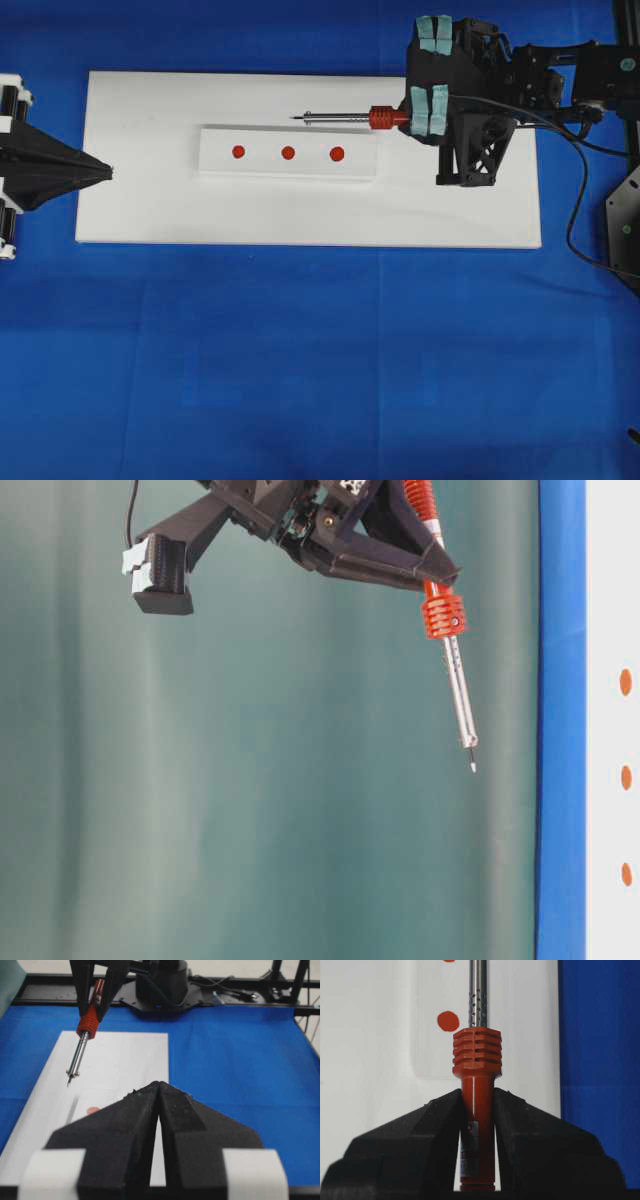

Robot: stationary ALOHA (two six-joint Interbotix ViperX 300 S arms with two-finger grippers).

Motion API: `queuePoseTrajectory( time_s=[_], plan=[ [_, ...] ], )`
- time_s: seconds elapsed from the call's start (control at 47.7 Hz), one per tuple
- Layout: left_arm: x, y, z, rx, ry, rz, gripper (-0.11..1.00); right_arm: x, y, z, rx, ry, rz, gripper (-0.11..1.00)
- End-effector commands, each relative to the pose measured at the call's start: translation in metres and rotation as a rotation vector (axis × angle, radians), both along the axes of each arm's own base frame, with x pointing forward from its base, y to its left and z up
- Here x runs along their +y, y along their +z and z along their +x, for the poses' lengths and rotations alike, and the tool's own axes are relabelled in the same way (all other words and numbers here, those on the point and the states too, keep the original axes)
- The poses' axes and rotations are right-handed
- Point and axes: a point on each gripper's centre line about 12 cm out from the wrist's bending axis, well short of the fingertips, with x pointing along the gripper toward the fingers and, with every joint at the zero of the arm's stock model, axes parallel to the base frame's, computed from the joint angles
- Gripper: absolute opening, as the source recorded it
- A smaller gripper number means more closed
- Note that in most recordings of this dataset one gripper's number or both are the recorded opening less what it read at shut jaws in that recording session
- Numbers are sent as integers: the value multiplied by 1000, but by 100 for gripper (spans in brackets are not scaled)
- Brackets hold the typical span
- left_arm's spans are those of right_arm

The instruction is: Touch the tip of the soldering iron to the mark.

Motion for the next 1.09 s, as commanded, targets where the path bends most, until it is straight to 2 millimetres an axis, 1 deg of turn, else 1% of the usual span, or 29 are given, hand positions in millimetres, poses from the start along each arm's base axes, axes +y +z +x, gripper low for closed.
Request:
queuePoseTrajectory(
  time_s=[0.0, 0.147, 0.545, 0.692, 1.069],
  plan=[
    [0, 4, 1, -15, 2, 0, 0, -1, 9, 0, -28, -4, -7, 6],
    [0, 4, 1, -14, 2, 0, 0, -2, 0, 4, -4, -5, 2, 6],
    [0, 4, 1, -14, 0, 1, 0, 0, -42, 17, 54, -1, 36, 6],
    [0, 4, 1, -12, 0, 1, 0, 3, -54, 20, 61, 6, 44, 6],
    [0, 2, 1, -6, 0, 3, 0, 4, -72, 23, 86, 9, 51, 6]
  ],
)
